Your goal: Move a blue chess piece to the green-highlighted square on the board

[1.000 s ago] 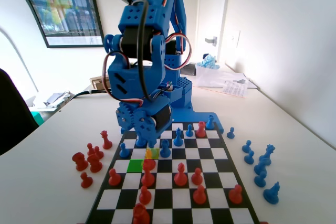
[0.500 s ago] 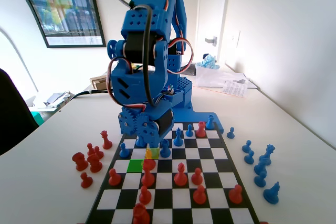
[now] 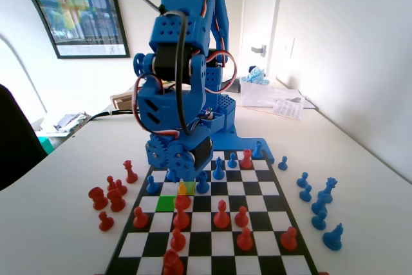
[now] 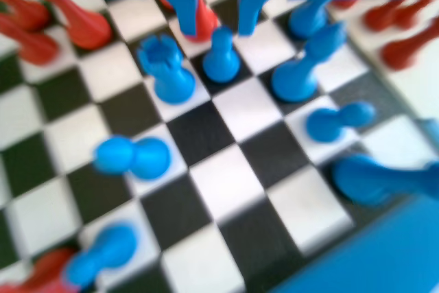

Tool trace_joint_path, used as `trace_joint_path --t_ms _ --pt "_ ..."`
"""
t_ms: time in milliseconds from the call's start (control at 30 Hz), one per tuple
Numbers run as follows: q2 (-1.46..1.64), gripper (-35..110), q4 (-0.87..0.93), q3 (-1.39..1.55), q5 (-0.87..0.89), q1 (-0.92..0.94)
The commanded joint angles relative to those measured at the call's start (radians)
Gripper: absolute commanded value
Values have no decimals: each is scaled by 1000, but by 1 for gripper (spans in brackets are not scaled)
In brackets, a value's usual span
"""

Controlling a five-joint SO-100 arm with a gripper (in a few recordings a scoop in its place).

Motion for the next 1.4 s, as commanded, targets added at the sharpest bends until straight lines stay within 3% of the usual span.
trace_joint_path --t_ms 0,1100,1367 --pt "20 10 -12 15 -25 6" --pt "23 1 -28 31 -40 2" --pt "107 1 118 -46 -32 -2"
